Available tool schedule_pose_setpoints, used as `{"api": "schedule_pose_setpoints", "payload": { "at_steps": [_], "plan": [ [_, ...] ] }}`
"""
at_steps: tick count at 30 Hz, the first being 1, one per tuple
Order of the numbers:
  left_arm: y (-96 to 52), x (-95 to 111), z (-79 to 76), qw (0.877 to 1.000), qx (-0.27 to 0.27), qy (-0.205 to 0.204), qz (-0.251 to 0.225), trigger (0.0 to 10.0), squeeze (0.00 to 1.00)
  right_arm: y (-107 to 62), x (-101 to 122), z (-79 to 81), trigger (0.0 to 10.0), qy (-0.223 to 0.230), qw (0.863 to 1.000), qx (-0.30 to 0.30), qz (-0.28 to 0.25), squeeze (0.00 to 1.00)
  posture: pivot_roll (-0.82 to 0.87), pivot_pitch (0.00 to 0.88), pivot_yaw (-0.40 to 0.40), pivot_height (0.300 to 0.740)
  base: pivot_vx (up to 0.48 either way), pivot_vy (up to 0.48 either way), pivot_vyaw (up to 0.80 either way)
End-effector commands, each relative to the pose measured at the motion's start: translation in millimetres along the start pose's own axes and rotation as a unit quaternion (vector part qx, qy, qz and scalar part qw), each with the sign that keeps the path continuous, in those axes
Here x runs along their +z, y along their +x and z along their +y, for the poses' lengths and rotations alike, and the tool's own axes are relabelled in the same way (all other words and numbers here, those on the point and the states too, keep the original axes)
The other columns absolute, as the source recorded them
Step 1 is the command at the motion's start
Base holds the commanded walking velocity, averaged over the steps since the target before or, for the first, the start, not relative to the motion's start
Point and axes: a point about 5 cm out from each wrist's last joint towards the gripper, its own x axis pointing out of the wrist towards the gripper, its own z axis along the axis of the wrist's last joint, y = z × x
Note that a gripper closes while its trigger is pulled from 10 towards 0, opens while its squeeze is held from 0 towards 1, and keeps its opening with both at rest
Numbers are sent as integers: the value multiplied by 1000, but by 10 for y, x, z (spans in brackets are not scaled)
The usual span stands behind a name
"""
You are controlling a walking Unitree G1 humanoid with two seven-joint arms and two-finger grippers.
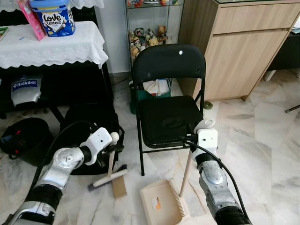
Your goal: Sweep floor
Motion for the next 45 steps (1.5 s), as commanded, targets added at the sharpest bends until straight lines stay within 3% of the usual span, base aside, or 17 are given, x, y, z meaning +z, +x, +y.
{"api": "schedule_pose_setpoints", "payload": {
  "at_steps": [1,8,12,16,24,35,41,45],
  "plan": [
    [-36,-22,1,1000,-15,-22,4,10000,0,30,46,0,10000,4,1000,1,-9,0,-74,62,7,740,0,0,0],
    [-116,-5,-14,998,-54,-40,14,10000,0,34,48,-2,10000,5,1000,1,-8,0,-72,66,4,740,0,0,0],
    [-147,34,42,998,-44,-35,9,10000,0,34,49,-2,10000,5,1000,1,-8,0,-72,66,4,740,0,0,0],
    [-161,89,230,999,38,-22,-9,10000,0,38,52,-4,10000,4,1000,0,-9,0,-71,68,3,740,0,0,0],
    [-277,108,457,989,140,-37,-30,10000,0,40,54,-12,10000,3,1000,-1,-9,0,-71,69,1,740,0,0,0],
    [-256,-64,344,988,151,-37,-3,10000,0,36,48,-18,10000,4,1000,-2,-8,0,-76,73,2,740,0,0,0],
    [-331,-253,271,978,199,-57,8,10000,0,29,41,-17,10000,4,1000,-4,-7,0,-76,75,3,740,0,0,0],
    [-407,-302,271,965,252,-76,-4,10000,0,25,39,-15,10000,2,1000,-4,-7,0,-79,72,6,740,0,0,0]
  ]
}}
